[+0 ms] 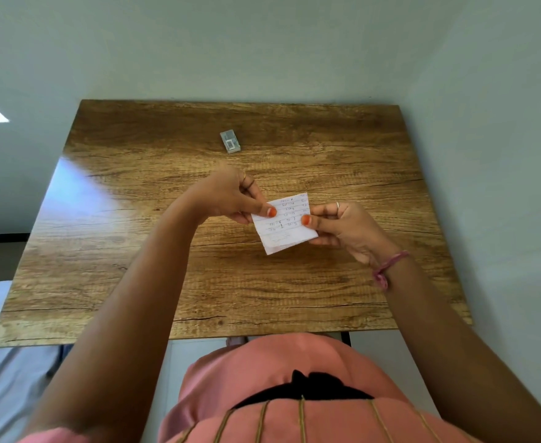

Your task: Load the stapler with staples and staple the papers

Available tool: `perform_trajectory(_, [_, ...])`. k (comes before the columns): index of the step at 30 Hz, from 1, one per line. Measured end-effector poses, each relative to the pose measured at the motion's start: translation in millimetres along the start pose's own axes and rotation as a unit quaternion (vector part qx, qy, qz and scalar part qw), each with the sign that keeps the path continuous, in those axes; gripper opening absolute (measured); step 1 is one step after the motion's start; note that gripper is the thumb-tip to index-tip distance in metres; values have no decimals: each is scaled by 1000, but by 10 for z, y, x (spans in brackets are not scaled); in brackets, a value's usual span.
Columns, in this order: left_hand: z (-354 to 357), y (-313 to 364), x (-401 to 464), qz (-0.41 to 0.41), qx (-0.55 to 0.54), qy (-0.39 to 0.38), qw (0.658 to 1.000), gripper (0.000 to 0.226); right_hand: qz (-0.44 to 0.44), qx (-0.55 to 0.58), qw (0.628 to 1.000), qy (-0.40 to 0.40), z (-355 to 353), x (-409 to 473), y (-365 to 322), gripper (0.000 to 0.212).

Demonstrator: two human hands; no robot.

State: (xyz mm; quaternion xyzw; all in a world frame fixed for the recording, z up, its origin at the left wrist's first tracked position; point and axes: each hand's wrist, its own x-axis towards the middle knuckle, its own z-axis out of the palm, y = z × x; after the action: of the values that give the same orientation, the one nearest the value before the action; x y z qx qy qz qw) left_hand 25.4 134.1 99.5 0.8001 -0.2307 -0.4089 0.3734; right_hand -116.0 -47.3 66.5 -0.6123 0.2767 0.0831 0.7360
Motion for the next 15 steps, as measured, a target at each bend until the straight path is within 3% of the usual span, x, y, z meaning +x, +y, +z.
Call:
perform_trajectory(4, [53,80,32,15,58,-62,996,24,5,-43,999,-29,12,19,-35,16])
perform_trajectory(8, [137,190,77,59,52,-10,997,9,-11,-66,997,-42,64,34,-83,14])
perform_trajectory(12, [131,148,120,57,4,67,996,8,-39,-53,997,-45,-12,23,-106,19])
perform_trajectory(15, [180,106,111,44,-53,77,995,7,-60,-89,994,-23,-68,39,-109,19])
